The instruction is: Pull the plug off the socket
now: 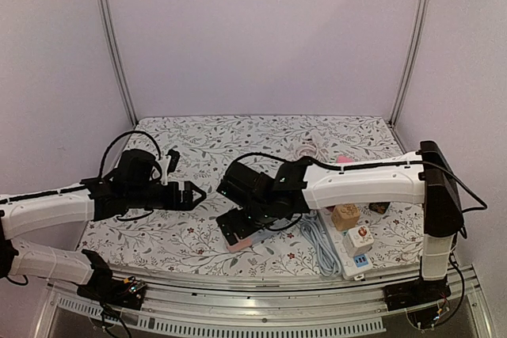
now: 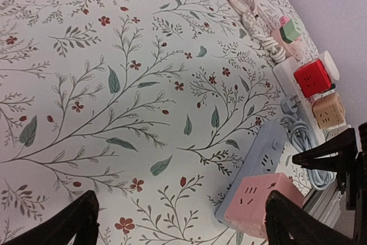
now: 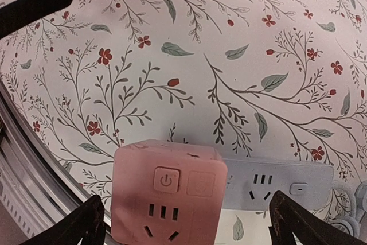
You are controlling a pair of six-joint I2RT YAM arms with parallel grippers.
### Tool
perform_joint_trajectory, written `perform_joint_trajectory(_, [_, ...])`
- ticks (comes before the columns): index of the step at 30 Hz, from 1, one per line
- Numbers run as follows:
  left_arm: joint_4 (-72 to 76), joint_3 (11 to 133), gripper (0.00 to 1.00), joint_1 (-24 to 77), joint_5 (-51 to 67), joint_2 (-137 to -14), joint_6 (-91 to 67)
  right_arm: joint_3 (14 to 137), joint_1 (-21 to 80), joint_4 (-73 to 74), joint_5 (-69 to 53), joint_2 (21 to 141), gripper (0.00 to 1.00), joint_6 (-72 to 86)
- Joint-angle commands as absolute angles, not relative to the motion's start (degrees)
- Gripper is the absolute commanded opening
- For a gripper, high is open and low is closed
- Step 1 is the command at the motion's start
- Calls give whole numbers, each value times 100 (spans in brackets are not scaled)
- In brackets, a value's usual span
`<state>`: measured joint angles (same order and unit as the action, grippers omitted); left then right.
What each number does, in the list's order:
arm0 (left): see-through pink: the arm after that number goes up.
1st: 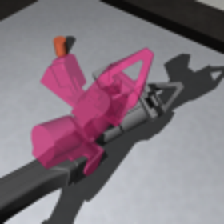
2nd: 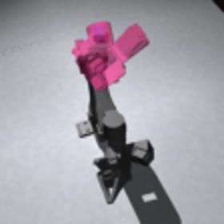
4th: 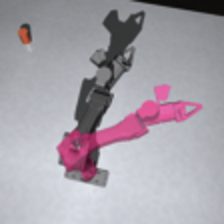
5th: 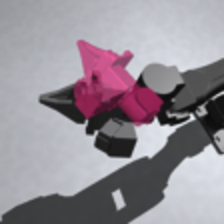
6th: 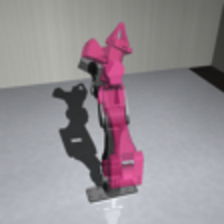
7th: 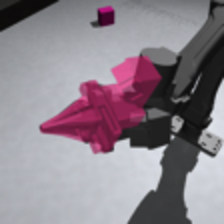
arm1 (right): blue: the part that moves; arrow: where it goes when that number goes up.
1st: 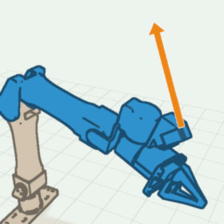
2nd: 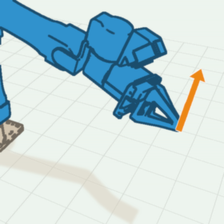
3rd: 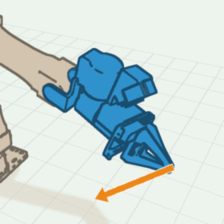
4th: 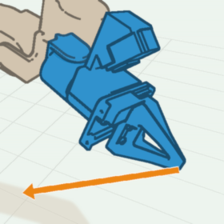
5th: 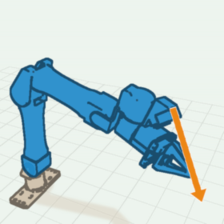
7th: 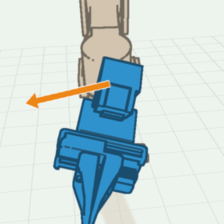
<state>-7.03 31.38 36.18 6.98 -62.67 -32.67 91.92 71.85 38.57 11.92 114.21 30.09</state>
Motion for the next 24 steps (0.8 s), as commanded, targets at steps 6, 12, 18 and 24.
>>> perform_joint_trajectory(6, [-695, 2963, 100, 3533, 703, -6120, -3362, 9732, 7311, 4138, 1291, 12202, 93, 3216])
perform_joint_trajectory(12, [-694, 2952, 100, 3533, 685, -6113, -3344, 9883, 7310, 4151, 1293, 12376, 85, 3183])
perform_joint_trajectory(18, [-640, 2957, 100, 3533, 847, -6134, -3476, 9876, 7312, 4067, 1309, 12417, 70, 3268])
perform_joint_trajectory(24, [-362, 2916, 99, 3529, 1268, -6150, -3919, 9433, 7311, 3383, 1314, 12062, 47, 3197])
